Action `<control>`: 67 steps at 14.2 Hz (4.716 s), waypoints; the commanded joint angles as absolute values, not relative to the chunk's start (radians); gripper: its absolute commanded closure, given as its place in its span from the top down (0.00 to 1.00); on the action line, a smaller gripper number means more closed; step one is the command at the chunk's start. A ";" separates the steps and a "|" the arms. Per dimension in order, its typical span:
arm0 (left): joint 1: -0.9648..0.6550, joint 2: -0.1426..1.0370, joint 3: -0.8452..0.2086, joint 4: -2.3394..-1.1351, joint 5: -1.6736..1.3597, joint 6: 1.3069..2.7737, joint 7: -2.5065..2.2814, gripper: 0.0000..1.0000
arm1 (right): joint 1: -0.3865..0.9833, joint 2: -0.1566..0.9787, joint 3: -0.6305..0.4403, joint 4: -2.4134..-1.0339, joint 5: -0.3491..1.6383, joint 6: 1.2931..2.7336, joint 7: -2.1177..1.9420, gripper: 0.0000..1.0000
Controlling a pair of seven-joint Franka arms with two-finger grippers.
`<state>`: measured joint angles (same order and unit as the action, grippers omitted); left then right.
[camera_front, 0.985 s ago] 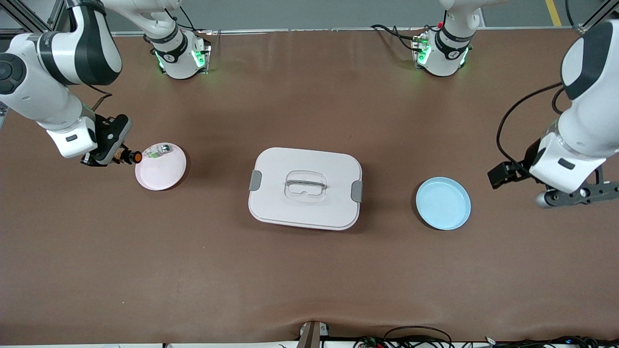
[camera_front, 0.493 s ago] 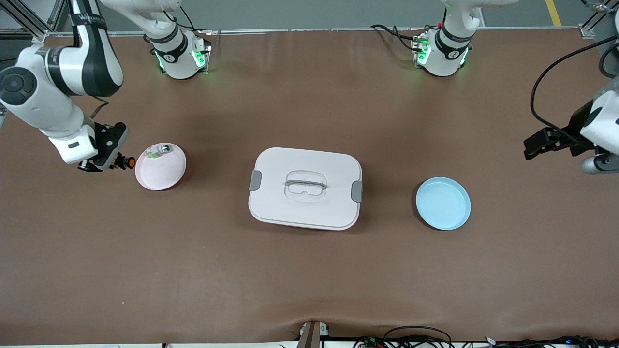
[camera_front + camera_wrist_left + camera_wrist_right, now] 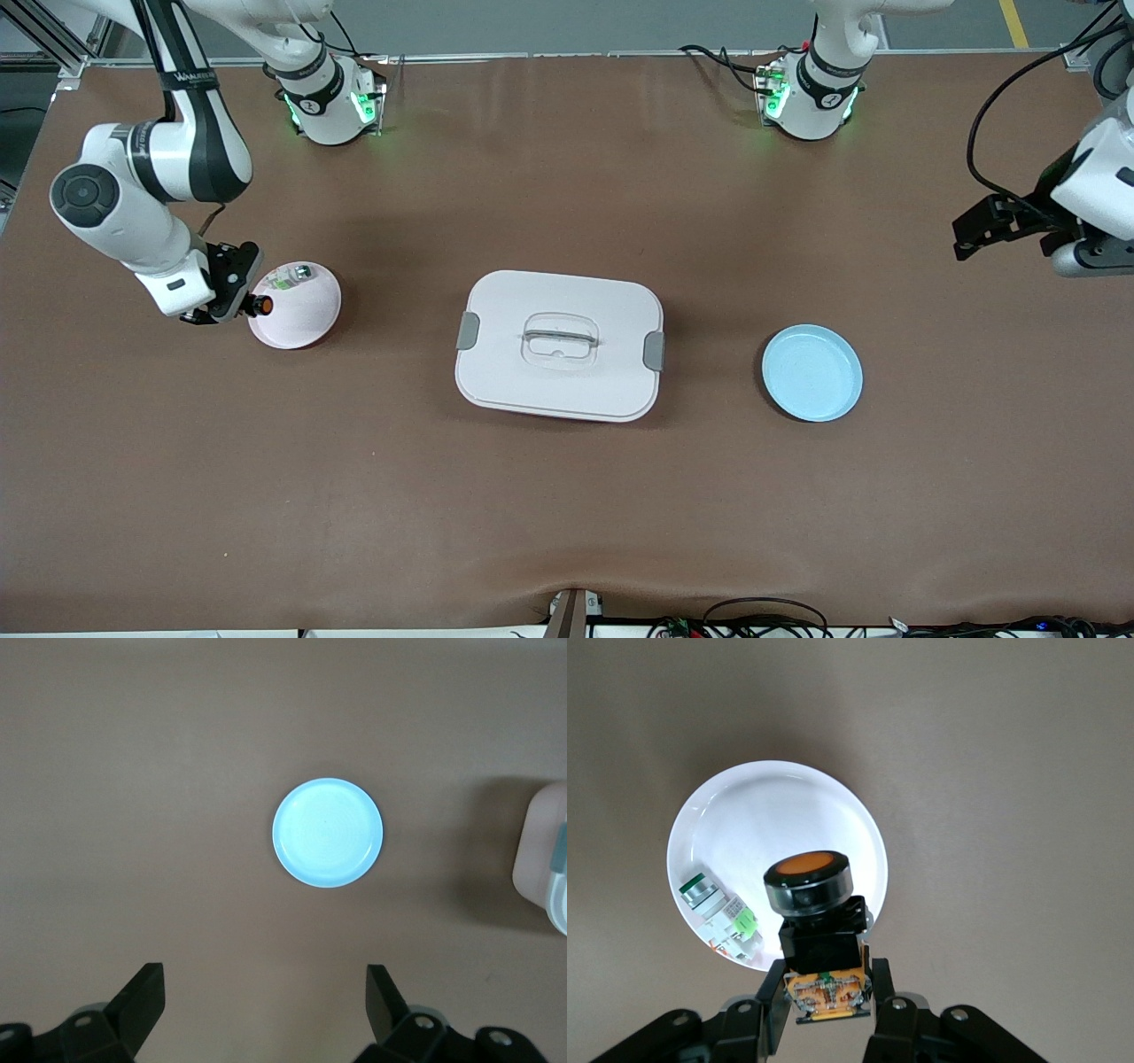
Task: Transfer orange switch to right arm and place
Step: 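Lower the orange switch onto the white plate with the right gripper, then open the right gripper to release the switch on the plate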
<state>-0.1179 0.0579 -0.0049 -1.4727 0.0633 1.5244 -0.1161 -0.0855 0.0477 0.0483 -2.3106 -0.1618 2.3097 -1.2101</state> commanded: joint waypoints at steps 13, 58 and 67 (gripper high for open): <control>-0.153 0.023 0.052 -1.497 0.006 1.451 -0.092 1.00 | -0.089 0.213 0.061 -2.310 -0.228 2.419 -1.210 0.12; -0.153 0.072 0.051 -1.445 0.015 1.459 -0.094 1.00 | -0.123 0.296 0.034 -2.350 -0.275 2.657 -1.232 1.00; -0.152 0.072 0.051 -1.445 0.008 1.459 -0.095 1.00 | -0.091 0.287 0.034 -2.304 -0.262 2.556 -0.899 1.00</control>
